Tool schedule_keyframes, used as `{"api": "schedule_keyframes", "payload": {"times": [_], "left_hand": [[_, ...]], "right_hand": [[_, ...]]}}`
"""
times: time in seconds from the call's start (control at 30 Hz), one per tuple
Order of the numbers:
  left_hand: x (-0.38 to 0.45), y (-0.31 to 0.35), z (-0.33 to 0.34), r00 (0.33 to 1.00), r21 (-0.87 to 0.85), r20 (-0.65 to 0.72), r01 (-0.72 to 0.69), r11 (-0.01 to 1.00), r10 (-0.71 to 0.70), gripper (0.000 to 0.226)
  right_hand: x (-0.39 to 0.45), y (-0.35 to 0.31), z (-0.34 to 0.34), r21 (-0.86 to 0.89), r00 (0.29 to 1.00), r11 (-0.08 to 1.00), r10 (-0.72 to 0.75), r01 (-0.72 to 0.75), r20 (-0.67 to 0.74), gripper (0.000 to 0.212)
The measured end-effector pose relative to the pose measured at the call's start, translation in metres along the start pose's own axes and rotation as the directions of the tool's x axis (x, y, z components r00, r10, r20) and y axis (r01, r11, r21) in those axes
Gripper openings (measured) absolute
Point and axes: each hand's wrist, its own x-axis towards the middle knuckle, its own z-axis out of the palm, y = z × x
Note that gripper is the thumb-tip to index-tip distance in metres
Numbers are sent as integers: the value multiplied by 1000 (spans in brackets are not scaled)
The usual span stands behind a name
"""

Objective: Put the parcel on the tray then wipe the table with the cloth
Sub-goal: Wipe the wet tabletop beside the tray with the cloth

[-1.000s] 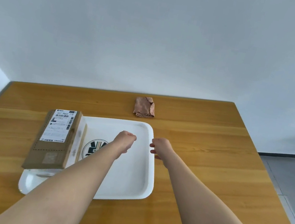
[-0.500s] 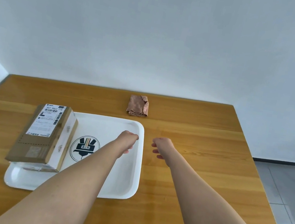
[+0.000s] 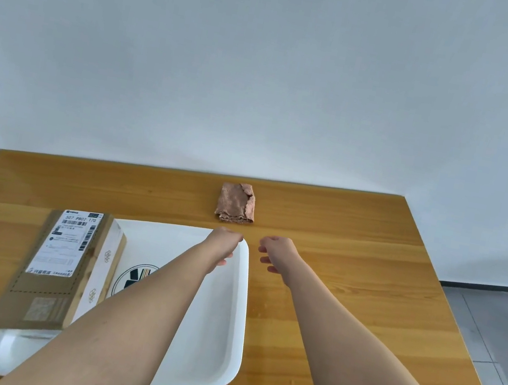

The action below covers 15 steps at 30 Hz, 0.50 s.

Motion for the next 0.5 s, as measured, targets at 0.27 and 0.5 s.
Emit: {"api": "schedule_keyframes", "payload": {"times": [0.27,0.5], "left_hand": [[21,22,18,1000,-47,-6,10,999,-11,39],[36,40,36,997,-110,-74,18,994,-26,16]], "right_hand": [[24,-14,-24,-23,1000,999,-28,28,-13,32],[52,-22,-48,-61,998,997,-43,46,52,29]]}}
